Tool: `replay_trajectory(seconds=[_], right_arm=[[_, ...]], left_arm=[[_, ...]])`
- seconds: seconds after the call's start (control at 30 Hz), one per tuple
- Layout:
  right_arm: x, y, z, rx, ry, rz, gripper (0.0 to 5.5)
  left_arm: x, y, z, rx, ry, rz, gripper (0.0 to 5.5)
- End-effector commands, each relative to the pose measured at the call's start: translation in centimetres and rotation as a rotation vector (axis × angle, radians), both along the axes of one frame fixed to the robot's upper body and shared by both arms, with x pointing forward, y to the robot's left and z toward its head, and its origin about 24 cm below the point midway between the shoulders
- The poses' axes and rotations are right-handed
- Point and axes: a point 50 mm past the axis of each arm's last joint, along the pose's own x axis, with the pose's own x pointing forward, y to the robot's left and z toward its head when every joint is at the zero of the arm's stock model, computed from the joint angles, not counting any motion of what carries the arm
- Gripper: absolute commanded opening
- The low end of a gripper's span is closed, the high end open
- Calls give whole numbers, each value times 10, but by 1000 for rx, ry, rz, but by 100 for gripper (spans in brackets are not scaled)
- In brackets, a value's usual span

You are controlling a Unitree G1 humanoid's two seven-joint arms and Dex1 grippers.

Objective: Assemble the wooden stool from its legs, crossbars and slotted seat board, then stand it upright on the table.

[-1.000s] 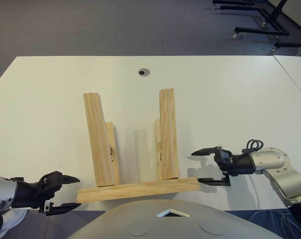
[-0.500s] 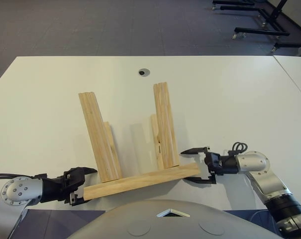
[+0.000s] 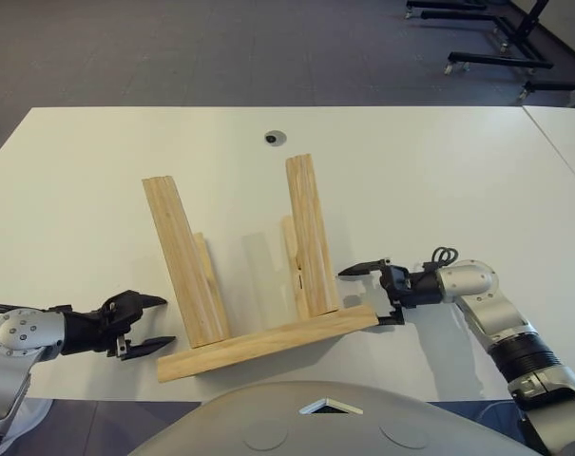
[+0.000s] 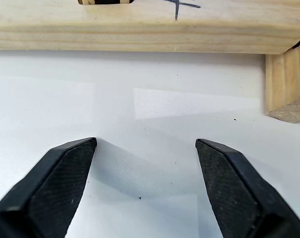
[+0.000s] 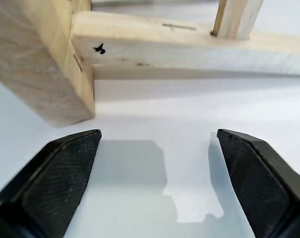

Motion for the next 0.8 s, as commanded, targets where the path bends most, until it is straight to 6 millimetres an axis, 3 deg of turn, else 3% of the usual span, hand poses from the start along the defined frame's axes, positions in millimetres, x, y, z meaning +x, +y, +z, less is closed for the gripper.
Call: replay_trajectory(seconds=[0.03,0.13,0.23,0.43,0.57,0.63,0.8], right_arm=[[-16,-4,3,-41,149,25,430],[-14,13,15,35,133,7,430],[-17,29,15,56,112,3,430],[-12,52,7,39,97,39,430],[-42,18,14,21,105,72,430],[-46,15,17,25,109,83,430],[-48,13,20,33,111,90,336]], left_arm=[[-17,4,2,-23,64,11,367],[-29,-3,26,-177,71,-14,367],[-41,-8,43,-238,102,-63,367],[-48,-31,35,-259,129,-98,367],[-49,-49,23,-279,120,-72,367],[-47,-56,18,-290,99,-53,367],[-34,-60,13,-309,13,23,349]])
